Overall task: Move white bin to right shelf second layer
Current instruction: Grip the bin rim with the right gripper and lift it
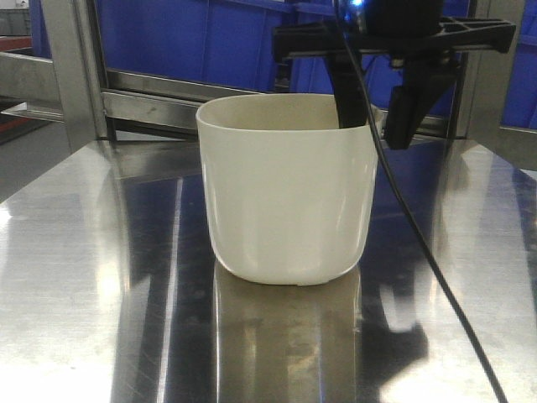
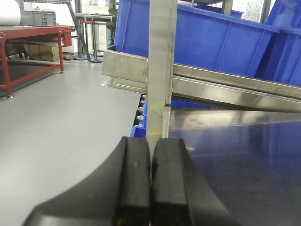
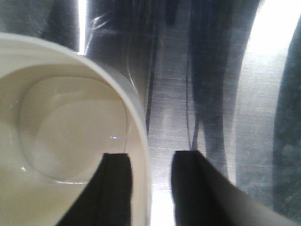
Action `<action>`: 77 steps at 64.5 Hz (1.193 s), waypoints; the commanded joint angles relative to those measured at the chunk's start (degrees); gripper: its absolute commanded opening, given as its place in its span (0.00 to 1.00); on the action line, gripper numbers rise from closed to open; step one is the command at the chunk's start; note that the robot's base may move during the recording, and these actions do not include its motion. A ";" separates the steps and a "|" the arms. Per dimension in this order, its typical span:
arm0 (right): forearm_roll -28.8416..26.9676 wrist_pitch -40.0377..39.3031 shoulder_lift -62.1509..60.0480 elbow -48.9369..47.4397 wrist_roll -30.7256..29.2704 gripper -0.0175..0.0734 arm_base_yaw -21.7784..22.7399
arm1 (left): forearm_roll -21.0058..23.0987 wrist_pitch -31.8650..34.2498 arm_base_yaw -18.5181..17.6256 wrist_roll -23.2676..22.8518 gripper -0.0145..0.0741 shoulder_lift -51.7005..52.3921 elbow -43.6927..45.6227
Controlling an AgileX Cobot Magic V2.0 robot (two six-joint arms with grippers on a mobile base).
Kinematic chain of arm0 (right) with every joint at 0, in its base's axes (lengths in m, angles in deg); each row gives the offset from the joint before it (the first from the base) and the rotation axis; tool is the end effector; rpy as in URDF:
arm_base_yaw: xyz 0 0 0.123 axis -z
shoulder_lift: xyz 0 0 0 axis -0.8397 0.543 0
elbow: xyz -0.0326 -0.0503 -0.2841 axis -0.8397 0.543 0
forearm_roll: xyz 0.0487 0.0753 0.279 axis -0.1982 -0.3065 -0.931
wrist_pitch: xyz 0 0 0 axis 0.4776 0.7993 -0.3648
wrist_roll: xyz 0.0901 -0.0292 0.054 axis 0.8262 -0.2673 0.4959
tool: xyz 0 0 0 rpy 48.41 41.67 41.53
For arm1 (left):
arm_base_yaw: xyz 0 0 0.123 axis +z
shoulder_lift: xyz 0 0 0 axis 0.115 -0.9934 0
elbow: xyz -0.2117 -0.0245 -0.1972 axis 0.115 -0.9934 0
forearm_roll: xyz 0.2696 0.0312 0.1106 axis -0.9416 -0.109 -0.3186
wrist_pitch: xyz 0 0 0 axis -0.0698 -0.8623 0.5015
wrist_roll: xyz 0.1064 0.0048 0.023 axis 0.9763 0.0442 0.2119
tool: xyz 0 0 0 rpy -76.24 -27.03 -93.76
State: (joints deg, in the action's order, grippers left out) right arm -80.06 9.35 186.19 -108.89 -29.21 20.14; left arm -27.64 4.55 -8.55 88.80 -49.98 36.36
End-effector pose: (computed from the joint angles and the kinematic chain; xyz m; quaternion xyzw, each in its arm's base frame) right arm 0.3361 0.2355 0.2684 -0.0307 0.9889 0.0221 0.1439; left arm 0.1106 -0.0041 0.2069 -0.0010 0.6941 -0.0282 0.7193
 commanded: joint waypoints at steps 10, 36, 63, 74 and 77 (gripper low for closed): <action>0.72 -1.27 -2.19 -1.16 -0.08 0.24 0.23 | 0.60 4.66 -0.04 0.00 0.26 1.17 -1.56; 0.55 -7.05 -11.74 3.68 -12.44 0.25 6.79 | 0.60 4.66 -0.04 0.00 0.26 1.17 -1.56; -10.89 -26.76 -37.02 31.85 -38.21 0.25 29.23 | 0.60 4.66 -0.04 0.00 0.26 1.17 -1.56; -11.18 -26.78 -46.47 38.17 -38.21 0.25 34.64 | 0.60 4.66 -0.04 0.00 0.26 1.17 -1.56; -11.29 -26.83 -48.75 39.29 -38.21 0.25 35.08 | 0.60 4.66 -0.04 0.00 0.26 1.17 -1.56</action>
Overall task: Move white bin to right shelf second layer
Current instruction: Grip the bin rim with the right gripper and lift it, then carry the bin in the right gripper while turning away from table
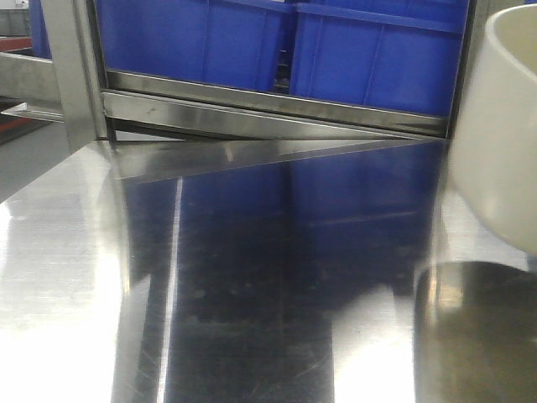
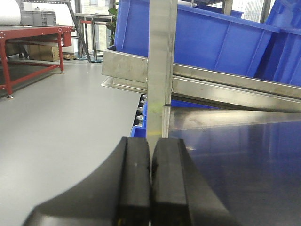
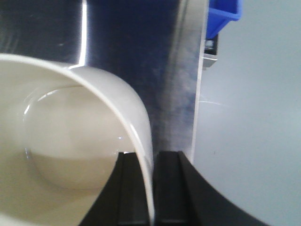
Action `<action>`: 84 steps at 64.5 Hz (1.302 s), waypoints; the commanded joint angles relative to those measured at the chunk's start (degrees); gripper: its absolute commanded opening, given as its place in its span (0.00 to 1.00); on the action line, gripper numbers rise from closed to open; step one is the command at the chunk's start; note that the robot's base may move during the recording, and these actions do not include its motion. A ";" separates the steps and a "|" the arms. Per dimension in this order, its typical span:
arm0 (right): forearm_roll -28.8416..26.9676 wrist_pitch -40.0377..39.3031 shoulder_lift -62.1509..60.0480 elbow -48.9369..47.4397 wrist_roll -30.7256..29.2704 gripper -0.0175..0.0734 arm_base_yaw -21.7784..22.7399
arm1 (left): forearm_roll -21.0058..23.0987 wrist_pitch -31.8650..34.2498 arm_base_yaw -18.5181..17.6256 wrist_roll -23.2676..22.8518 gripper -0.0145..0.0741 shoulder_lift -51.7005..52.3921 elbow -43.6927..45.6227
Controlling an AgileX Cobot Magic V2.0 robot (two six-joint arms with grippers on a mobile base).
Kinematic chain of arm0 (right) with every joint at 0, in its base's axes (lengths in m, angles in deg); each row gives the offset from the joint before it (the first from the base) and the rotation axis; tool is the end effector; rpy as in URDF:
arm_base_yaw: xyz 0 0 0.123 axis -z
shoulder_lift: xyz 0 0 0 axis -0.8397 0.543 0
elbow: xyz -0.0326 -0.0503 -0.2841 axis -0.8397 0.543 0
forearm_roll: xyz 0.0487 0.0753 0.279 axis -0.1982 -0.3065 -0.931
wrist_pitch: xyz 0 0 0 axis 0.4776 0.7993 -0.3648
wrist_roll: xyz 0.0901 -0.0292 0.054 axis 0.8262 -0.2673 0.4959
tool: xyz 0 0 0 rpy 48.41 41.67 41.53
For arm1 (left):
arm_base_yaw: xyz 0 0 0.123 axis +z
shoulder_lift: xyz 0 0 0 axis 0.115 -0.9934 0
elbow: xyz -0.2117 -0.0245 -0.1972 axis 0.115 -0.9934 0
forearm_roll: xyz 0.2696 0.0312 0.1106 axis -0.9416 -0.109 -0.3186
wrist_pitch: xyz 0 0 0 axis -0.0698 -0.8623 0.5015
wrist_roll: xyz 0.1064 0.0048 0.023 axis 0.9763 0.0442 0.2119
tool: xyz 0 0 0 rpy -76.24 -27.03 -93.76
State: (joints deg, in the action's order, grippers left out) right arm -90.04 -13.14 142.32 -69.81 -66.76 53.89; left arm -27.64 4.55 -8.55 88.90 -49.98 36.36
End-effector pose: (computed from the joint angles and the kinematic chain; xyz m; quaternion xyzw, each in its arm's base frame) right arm 0.2394 0.0161 0.3020 -0.0344 0.9324 0.0195 0.3593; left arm 0.1106 -0.0041 0.2069 -0.0004 0.6941 -0.0275 0.7193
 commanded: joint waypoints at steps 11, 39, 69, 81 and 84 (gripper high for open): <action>-1.49 -4.28 -12.77 3.40 -0.67 0.25 1.25 | 0.60 4.66 -0.04 -0.09 0.26 1.17 -1.56; -1.49 -4.09 -27.68 6.78 -0.67 0.25 1.25 | 0.60 4.66 -0.04 -0.09 0.26 1.17 -1.56; -1.49 -4.09 -27.83 6.78 -0.67 0.25 1.25 | 0.60 4.66 -0.04 -0.09 0.26 1.17 -1.56; -1.49 -4.09 -27.83 6.78 -0.67 0.25 1.25 | 0.60 4.66 -0.04 -0.09 0.26 1.17 -1.56; -1.49 -4.09 -27.83 6.78 -0.67 0.25 1.25 | 0.60 4.66 -0.04 -0.09 0.26 1.17 -1.56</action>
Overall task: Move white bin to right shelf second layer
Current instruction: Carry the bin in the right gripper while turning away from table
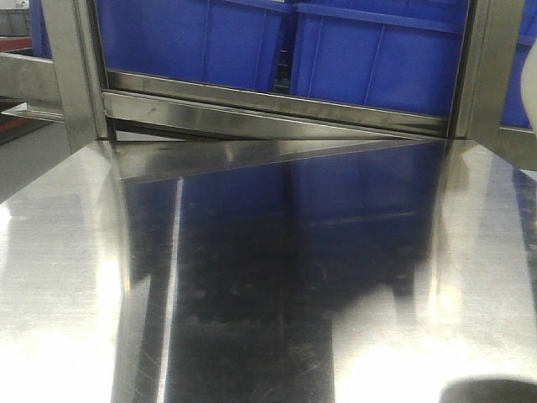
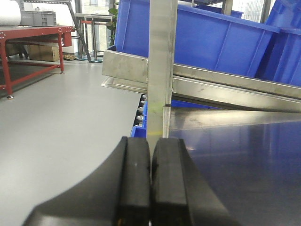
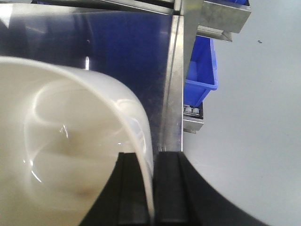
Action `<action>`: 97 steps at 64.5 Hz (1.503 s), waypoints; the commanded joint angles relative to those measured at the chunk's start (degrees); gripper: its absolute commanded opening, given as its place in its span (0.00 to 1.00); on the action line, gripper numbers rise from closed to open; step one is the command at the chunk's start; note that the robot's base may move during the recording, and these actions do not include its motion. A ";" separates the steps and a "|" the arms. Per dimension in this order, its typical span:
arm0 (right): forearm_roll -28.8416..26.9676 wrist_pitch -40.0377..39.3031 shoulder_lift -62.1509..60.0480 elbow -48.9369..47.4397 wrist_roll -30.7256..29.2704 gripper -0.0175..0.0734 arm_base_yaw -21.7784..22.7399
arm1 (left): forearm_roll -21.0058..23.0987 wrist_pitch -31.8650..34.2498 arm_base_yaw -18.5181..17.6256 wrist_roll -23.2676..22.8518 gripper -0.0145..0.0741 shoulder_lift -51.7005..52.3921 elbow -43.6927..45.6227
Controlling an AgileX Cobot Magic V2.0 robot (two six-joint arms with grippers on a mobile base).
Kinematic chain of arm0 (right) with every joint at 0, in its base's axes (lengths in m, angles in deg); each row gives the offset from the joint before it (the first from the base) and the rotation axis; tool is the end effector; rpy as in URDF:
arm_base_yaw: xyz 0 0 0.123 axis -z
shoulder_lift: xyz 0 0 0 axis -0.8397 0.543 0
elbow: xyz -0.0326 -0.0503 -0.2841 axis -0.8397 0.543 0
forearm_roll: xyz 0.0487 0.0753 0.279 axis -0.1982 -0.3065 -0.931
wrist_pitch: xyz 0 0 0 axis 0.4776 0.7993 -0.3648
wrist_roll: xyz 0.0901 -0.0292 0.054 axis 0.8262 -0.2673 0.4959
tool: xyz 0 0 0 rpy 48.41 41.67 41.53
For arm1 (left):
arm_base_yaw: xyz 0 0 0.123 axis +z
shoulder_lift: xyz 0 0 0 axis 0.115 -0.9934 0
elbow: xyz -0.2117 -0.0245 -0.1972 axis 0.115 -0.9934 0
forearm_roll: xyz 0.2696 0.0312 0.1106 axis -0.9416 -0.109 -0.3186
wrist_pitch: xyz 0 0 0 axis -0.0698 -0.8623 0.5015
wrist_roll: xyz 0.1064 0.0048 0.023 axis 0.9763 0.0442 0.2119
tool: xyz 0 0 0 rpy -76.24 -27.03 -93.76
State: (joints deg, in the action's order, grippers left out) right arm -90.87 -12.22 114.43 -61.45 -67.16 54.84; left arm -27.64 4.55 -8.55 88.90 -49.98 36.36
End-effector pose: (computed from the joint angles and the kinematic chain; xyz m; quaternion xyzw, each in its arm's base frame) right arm 0.1377 0.0092 0.3382 -0.0281 0.8620 0.0233 0.5055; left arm 0.1106 -0.0041 0.2069 -0.0004 0.6941 -0.0275 0.7193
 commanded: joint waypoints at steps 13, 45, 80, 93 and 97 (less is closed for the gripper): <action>-0.65 -5.00 0.06 -1.58 -0.27 0.25 0.30 | 0.60 4.66 -0.04 -0.09 0.26 1.17 -1.56; -0.65 -5.00 0.06 -1.58 -0.27 0.25 0.30 | 0.60 4.66 -0.04 -0.09 0.26 1.17 -1.56; -0.65 -5.00 0.06 -1.58 -0.27 0.25 0.30 | 0.60 4.66 -0.04 -0.09 0.26 1.17 -1.56; -0.65 -5.00 0.06 -1.58 -0.27 0.25 0.30 | 0.60 4.66 -0.04 -0.09 0.26 1.17 -1.56; -0.65 -5.00 0.06 -1.58 -0.27 0.25 0.30 | 0.60 4.66 -0.04 -0.09 0.26 1.17 -1.56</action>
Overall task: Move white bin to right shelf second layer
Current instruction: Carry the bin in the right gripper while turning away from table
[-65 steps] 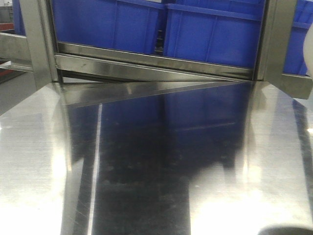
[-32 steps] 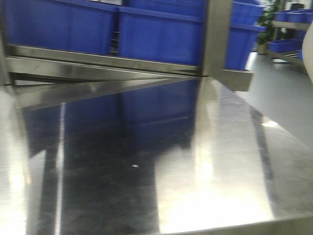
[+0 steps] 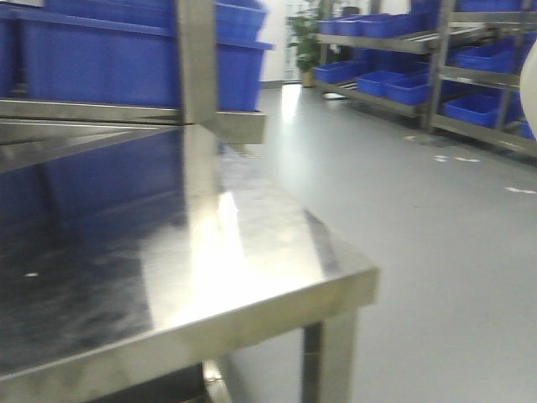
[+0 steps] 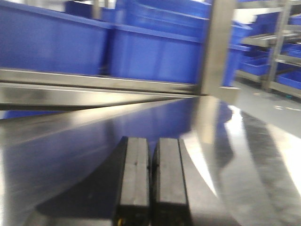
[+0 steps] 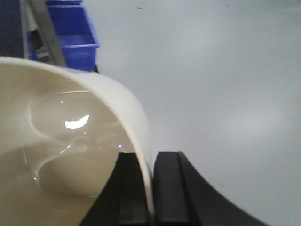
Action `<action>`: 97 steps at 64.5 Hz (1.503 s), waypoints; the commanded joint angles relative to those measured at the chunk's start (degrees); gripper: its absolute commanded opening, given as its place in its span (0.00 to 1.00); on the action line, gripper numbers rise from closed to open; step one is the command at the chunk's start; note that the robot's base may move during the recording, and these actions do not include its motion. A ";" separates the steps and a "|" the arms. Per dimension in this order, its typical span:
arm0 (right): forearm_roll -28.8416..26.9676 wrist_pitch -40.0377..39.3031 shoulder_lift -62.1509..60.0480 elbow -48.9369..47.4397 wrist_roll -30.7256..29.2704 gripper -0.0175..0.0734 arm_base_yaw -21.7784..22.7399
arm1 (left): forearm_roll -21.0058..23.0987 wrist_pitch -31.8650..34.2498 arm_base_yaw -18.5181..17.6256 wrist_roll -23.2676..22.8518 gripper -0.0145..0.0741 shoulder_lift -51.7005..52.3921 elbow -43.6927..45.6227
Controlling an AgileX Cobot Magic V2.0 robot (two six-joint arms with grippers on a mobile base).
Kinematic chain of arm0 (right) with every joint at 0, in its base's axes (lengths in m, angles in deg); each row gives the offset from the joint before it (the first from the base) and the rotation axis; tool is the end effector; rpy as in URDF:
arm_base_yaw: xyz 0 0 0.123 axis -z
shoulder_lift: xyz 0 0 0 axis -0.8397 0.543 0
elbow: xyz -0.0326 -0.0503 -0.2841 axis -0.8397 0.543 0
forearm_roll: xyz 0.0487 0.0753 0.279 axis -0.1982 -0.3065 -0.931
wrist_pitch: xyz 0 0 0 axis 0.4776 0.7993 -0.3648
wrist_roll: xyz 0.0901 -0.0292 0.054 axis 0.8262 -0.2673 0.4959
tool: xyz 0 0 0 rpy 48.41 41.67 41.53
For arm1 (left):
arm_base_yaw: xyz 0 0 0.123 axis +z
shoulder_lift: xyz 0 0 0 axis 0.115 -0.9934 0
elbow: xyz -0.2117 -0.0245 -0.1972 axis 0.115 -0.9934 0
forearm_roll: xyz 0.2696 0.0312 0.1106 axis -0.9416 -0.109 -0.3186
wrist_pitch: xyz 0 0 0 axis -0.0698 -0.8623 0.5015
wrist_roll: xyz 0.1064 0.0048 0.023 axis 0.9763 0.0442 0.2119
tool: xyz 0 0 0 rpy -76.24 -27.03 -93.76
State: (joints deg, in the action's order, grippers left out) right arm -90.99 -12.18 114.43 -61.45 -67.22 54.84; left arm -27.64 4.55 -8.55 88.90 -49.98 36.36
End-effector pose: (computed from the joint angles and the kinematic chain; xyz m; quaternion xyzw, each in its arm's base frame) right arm 0.1376 0.0094 0.3381 -0.0283 0.8622 0.0240 0.5052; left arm 0.1106 -0.0041 0.2069 -0.0004 0.6941 -0.0275 0.7193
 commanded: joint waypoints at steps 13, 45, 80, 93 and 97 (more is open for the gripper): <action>-0.53 -5.04 0.06 -1.58 -0.20 0.25 0.30 | 0.60 4.66 -0.04 -0.09 0.26 1.17 -1.56; -0.53 -5.04 0.06 -1.58 -0.20 0.25 0.30 | 0.60 4.66 -0.04 -0.09 0.26 1.17 -1.56; -0.53 -5.04 0.06 -1.58 -0.20 0.25 0.30 | 0.60 4.66 -0.04 -0.09 0.26 1.17 -1.56; -0.53 -5.04 0.06 -1.58 -0.20 0.25 0.30 | 0.60 4.66 -0.04 -0.09 0.26 1.17 -1.56; -0.53 -5.04 0.06 -1.58 -0.20 0.25 0.30 | 0.60 4.66 -0.04 -0.09 0.26 1.17 -1.56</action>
State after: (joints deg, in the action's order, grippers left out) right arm -90.99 -12.09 114.43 -61.45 -67.22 54.84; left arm -27.64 4.55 -8.55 89.01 -49.98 36.36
